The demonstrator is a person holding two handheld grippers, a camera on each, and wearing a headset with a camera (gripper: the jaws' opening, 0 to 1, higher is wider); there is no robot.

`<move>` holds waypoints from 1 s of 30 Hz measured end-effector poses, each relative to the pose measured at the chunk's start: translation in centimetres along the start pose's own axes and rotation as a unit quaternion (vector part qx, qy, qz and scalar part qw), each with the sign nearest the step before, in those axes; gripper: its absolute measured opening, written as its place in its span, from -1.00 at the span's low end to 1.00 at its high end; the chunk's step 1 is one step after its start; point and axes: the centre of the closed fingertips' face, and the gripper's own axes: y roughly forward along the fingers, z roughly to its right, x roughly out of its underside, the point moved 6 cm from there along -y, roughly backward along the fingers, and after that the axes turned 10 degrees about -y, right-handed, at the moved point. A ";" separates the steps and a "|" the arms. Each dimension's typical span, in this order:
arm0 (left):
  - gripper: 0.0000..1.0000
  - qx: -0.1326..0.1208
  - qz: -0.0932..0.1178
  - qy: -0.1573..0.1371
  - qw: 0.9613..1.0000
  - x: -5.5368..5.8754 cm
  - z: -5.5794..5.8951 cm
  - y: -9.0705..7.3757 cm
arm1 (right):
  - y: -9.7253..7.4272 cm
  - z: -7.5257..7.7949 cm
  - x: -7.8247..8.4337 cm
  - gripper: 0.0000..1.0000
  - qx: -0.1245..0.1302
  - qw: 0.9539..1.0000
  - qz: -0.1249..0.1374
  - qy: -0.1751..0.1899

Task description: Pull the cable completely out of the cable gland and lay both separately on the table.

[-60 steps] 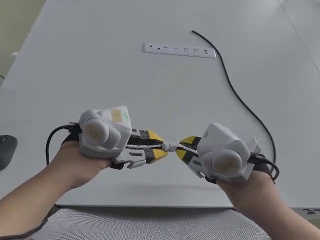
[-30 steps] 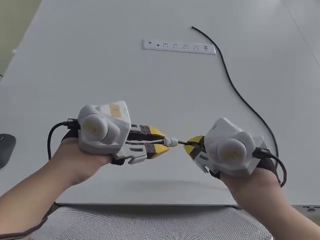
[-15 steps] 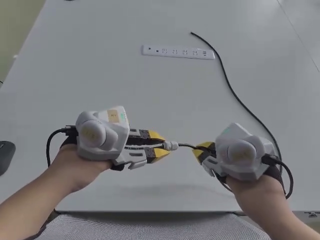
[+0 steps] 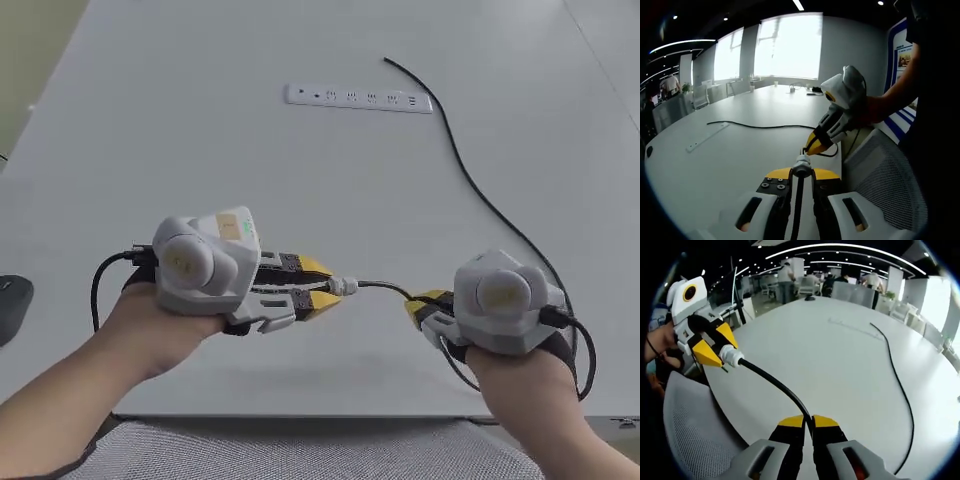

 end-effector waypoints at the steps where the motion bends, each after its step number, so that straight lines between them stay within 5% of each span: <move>1: -0.70 0.000 0.000 0.000 1.000 0.0 0.0 0.0 | 0.1 0.0 0.3 -1.00 0.000 1.000 -0.005 0.006; 4: -0.70 0.001 -0.002 0.000 1.000 0.1 0.1 0.1 | 0.2 0.0 0.6 -1.00 -0.001 1.000 -0.005 0.020; 23: -0.70 -0.004 -0.002 0.000 1.000 0.1 -0.3 -0.2 | -0.7 -0.7 0.3 -0.97 -0.003 0.999 0.004 -0.035; 30: -0.70 -0.006 -0.004 -0.001 1.000 0.3 -0.5 -0.5 | -2.2 -1.2 -0.7 -0.76 -0.008 0.998 0.017 -0.064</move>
